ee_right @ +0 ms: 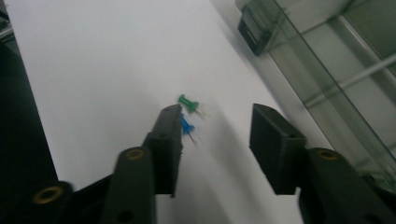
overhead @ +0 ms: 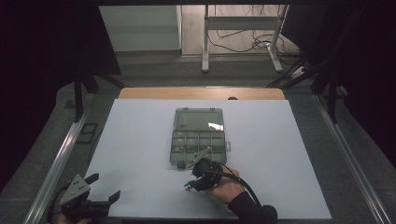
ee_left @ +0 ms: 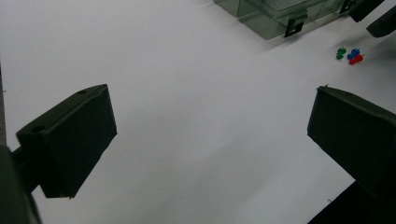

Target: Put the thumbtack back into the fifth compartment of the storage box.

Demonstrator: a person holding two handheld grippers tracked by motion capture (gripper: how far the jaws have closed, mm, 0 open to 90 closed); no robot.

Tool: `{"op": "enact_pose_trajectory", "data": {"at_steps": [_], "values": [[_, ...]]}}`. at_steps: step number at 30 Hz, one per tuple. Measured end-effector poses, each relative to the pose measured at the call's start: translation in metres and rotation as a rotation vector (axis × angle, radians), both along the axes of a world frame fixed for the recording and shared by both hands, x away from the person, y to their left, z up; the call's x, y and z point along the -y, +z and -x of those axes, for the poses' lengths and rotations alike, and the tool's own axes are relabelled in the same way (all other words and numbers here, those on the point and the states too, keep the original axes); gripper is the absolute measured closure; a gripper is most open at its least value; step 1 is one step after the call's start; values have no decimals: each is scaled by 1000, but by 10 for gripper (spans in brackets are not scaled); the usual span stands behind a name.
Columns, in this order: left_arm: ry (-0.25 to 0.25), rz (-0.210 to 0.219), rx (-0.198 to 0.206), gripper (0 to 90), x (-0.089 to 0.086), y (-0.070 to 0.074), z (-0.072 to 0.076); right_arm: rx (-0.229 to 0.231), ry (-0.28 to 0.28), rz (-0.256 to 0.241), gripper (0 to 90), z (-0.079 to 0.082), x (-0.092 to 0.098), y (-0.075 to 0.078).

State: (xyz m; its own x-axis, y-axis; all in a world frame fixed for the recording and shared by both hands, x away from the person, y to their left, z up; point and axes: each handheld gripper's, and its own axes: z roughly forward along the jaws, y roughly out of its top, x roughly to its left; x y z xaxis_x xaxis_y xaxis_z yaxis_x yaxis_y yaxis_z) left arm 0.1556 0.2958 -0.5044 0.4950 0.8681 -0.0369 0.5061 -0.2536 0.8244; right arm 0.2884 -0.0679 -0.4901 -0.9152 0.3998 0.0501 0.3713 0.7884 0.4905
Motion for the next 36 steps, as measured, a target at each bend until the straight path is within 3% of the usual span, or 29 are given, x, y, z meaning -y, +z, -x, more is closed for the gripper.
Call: {"op": "enact_pose_trajectory", "data": {"at_steps": [7, 18, 30, 36], "values": [[-1, 0, 0, 18, 0, 0, 0, -12, 57, 12, 708, -4, -16, -7], [-4, 1, 1, 18, 0, 0, 0, -17, 99, 43, 758, -9, -28, -20], [-6, 1, 1, 18, 0, 0, 0, 12, 96, 57, 830, -9, -28, -23], [-5, 10, 1, 18, -1, 0, 0, -2, 71, 23, 831, -11, -24, -19]]}}
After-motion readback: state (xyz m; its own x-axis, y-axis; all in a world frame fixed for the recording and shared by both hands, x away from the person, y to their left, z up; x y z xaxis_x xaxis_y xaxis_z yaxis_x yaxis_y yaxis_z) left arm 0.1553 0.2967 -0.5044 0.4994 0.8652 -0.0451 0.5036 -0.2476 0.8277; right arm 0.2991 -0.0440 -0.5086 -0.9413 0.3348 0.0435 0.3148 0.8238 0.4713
